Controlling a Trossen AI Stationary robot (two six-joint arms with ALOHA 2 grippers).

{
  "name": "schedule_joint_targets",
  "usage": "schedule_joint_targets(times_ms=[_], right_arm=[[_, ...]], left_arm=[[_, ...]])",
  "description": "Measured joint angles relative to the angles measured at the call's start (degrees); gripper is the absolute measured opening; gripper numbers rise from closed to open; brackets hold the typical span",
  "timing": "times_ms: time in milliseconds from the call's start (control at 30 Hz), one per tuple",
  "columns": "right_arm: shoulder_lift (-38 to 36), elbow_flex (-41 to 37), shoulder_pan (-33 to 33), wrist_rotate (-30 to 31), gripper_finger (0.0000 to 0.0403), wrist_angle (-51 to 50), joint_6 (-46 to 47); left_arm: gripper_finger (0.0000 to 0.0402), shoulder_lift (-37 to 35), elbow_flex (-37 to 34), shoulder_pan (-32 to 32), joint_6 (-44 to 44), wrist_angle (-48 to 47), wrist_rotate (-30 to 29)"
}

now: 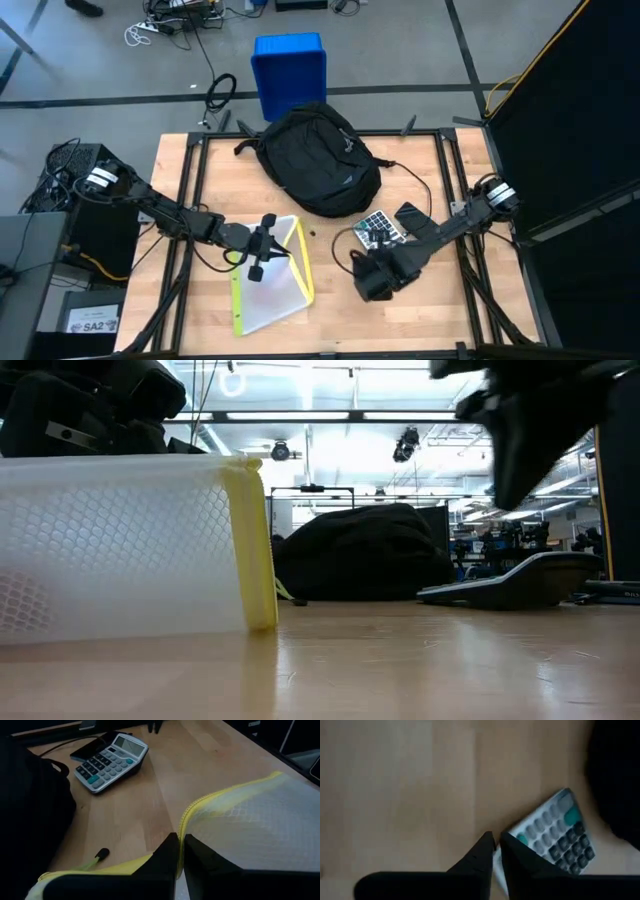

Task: Unpack backpack
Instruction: Put the calculator into the yellow zip bag

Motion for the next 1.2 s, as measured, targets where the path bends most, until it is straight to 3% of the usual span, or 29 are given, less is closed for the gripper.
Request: schedule_joint_targets(times_ms=[200, 400, 633, 767, 900, 1033, 1200], right_arm=[[-0.02, -3.19, 3.91, -0.29, 0.0121, 0.51, -1.18], [-0.02, -7.54, 4.09, 3.31, 0.0224, -0.48, 0.82], [-0.02, -12.36, 2.20, 6.61, 0.0262, -0.22, 3.83], [-0.02, -15.42, 1.69, 6.39, 0.0256, 1.35, 3.78], [0.00, -16.85, 1.64, 6.35, 0.0225, 1.37, 3.85], [0.00, -16.86, 1.66, 6.37, 0.0168, 1.63, 3.87], [0.00, -16.86, 1.67, 6.46, 0.0064, 1.75, 3.83]], left_arm=[[0.0000, 0.00, 0.00, -0.01, -1.26, 0.00, 0.00], [0.0000, 0.00, 0.00, -0.02, -1.31, -0.02, 0.00], [0.0000, 0.00, 0.00, -0.02, -1.51, 0.02, 0.02], [0.0000, 0.00, 0.00, -0.02, -1.52, 0.02, 0.00], [0.0000, 0.00, 0.00, -0.02, -1.53, 0.00, 0.02], [0.0000, 0.00, 0.00, -0.02, -1.53, 0.04, 0.00], [0.0000, 0.00, 0.00, -0.02, -1.53, 0.07, 0.00]])
